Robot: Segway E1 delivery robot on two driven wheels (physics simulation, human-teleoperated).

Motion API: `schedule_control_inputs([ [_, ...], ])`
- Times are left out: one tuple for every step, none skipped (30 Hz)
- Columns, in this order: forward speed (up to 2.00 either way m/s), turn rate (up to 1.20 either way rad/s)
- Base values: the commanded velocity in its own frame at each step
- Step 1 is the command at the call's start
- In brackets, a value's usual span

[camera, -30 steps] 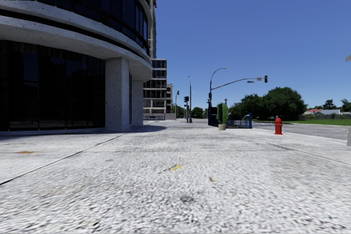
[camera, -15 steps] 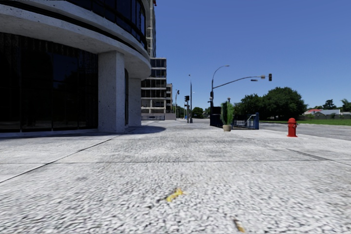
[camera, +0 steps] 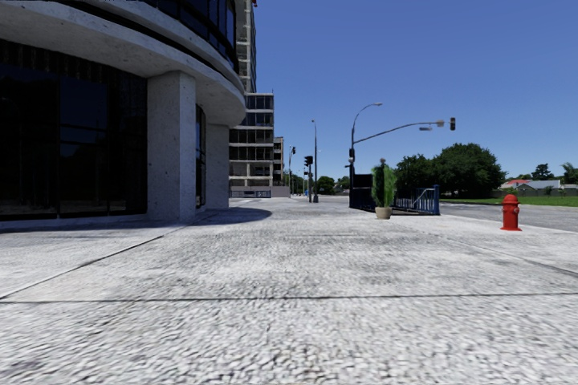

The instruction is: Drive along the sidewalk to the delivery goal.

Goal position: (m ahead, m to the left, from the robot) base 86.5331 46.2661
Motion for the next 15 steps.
schedule_control_inputs([
  [2.00, 0.00],
  [2.00, 0.00],
  [2.00, 0.00],
  [2.00, 0.00],
  [2.00, 0.00],
  [2.00, 0.00],
  [2.00, 0.00],
  [2.00, 0.00],
  [2.00, 0.00],
  [2.00, 0.00],
  [2.00, 0.00],
  [2.00, 0.00],
  [2.00, 0.00],
  [2.00, 0.00],
  [2.00, 0.00],
])
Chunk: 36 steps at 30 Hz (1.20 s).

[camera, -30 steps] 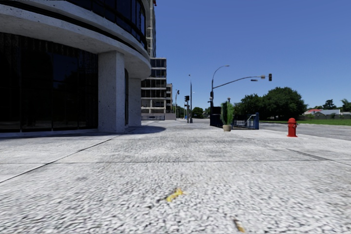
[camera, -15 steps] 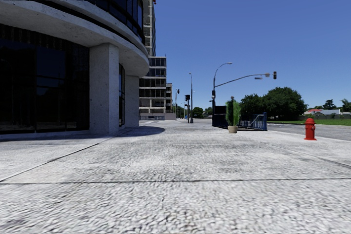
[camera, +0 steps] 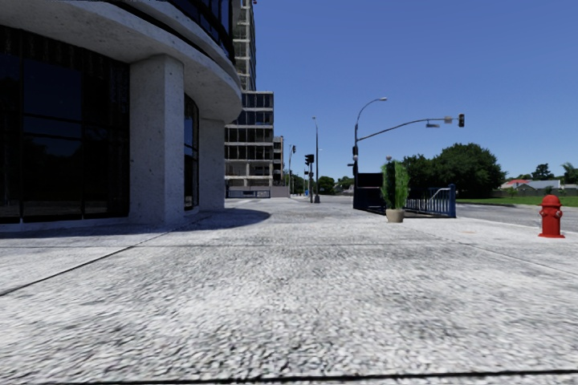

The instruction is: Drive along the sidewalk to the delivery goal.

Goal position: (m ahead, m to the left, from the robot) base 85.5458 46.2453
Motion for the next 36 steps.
schedule_control_inputs([
  [2.00, 0.00],
  [2.00, 0.00],
  [2.00, 0.00],
  [2.00, 0.00],
  [2.00, 0.00],
  [2.00, 0.00],
  [2.00, 0.00],
  [2.00, 0.00],
  [2.00, 0.00],
  [2.00, 0.00],
  [2.00, 0.00],
  [2.00, 0.00],
  [2.00, 0.00],
  [2.00, 0.00],
  [2.00, 0.00],
  [2.00, 0.00],
  [2.00, 0.00],
  [2.00, 0.00],
  [2.00, 0.00],
  [2.00, 0.00],
  [2.00, 0.00],
  [2.00, 0.00],
  [2.00, 0.00],
  [2.00, 0.00],
  [2.00, 0.00],
  [2.00, 0.00],
  [2.00, 0.00],
  [2.00, 0.00],
  [2.00, 0.00],
  [2.00, 0.00],
  [2.00, 0.00],
  [2.00, 0.00],
  [2.00, 0.00],
  [2.00, 0.00],
  [2.00, 0.00],
  [2.00, 0.00],
])
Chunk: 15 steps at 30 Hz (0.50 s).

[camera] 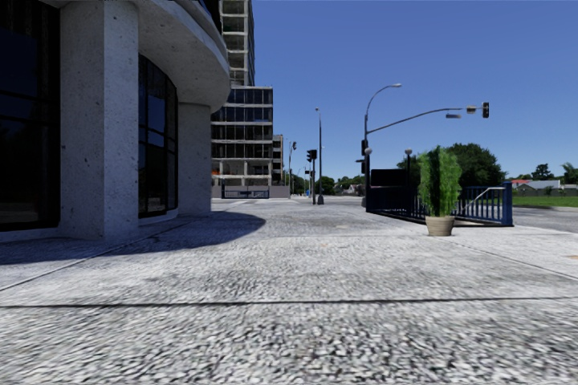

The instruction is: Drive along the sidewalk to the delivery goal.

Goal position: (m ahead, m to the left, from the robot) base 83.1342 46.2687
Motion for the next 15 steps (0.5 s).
schedule_control_inputs([
  [2.00, 0.00],
  [2.00, 0.00],
  [2.00, 0.00],
  [2.00, 0.00],
  [2.00, 0.00],
  [2.00, 0.00],
  [2.00, 0.00],
  [2.00, 0.00],
  [2.00, 0.00],
  [2.00, 0.00],
  [2.00, 0.00],
  [2.00, 0.00],
  [2.00, 0.00],
  [2.00, 0.00],
  [2.00, 0.00],
])
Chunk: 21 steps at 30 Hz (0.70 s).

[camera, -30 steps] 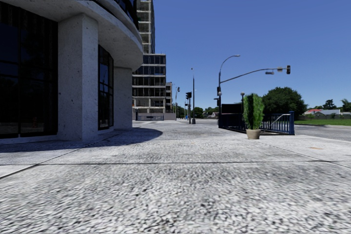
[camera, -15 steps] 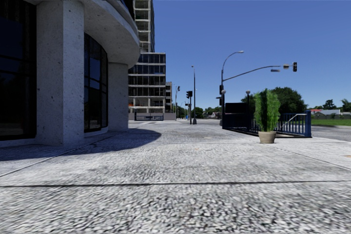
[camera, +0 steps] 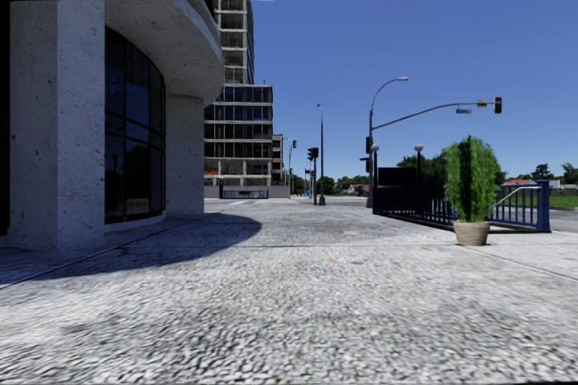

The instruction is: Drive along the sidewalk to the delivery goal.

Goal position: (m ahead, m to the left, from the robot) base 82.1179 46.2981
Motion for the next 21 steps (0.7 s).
schedule_control_inputs([
  [2.00, 0.00],
  [2.00, 0.00],
  [2.00, 0.00],
  [2.00, 0.00],
  [2.00, 0.00],
  [2.00, 0.00],
  [2.00, 0.00],
  [2.00, 0.00],
  [2.00, 0.00],
  [2.00, 0.00],
  [2.00, 0.00],
  [2.00, 0.00],
  [2.00, 0.00],
  [2.00, 0.00],
  [2.00, 0.00],
  [2.00, 0.00],
  [2.00, 0.00],
  [2.00, 0.00],
  [2.00, 0.00],
  [2.00, 0.00],
  [2.00, 0.00],
])
